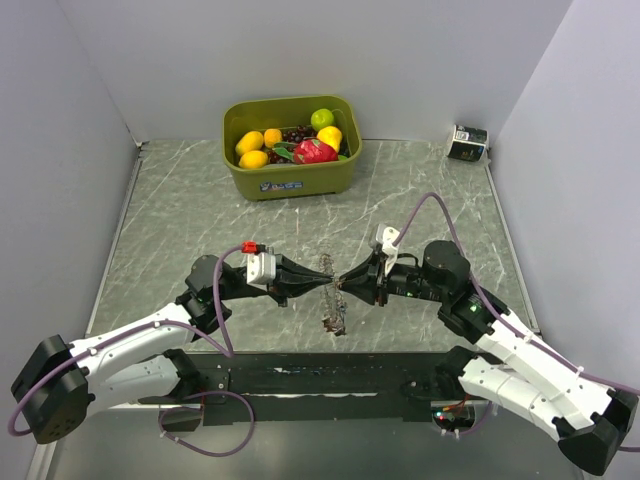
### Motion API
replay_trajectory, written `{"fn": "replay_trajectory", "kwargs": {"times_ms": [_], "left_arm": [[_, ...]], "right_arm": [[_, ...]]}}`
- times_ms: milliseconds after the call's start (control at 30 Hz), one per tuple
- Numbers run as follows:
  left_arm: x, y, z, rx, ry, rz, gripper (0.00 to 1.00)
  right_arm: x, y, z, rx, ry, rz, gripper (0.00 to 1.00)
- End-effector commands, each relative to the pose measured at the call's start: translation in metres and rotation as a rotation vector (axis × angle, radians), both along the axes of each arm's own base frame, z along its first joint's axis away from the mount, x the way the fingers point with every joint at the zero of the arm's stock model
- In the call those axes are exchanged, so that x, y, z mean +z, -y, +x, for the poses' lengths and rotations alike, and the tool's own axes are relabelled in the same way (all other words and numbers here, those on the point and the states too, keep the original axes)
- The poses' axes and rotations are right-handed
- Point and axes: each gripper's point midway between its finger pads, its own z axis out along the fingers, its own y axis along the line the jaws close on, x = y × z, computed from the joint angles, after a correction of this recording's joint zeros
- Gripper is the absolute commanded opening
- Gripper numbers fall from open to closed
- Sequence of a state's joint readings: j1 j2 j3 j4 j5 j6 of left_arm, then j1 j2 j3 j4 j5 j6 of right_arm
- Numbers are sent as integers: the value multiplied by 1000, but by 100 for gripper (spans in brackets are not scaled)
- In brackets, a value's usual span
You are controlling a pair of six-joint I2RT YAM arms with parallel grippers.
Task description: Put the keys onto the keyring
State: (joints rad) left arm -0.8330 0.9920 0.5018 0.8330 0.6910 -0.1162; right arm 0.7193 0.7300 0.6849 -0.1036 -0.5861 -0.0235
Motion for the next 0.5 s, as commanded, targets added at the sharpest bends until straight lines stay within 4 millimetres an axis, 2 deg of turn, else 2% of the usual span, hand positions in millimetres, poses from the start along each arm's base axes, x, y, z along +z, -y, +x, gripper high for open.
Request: {"fn": "replay_trajectory", "kwargs": {"times_ms": [0, 267, 333, 467], "left_arm": [[43, -4, -8, -17, 105, -98, 1], [45, -5, -9, -19, 110, -103, 1], [46, -5, -9, -18, 111, -103, 1], [47, -6, -10, -17, 111, -106, 1]], "right_arm": [[9, 1, 2, -8, 42, 25, 26], [3, 0, 0, 14, 38, 12, 17], [2, -1, -2, 28, 42, 10, 12], [-1, -1, -6, 52, 44, 5, 7]]}}
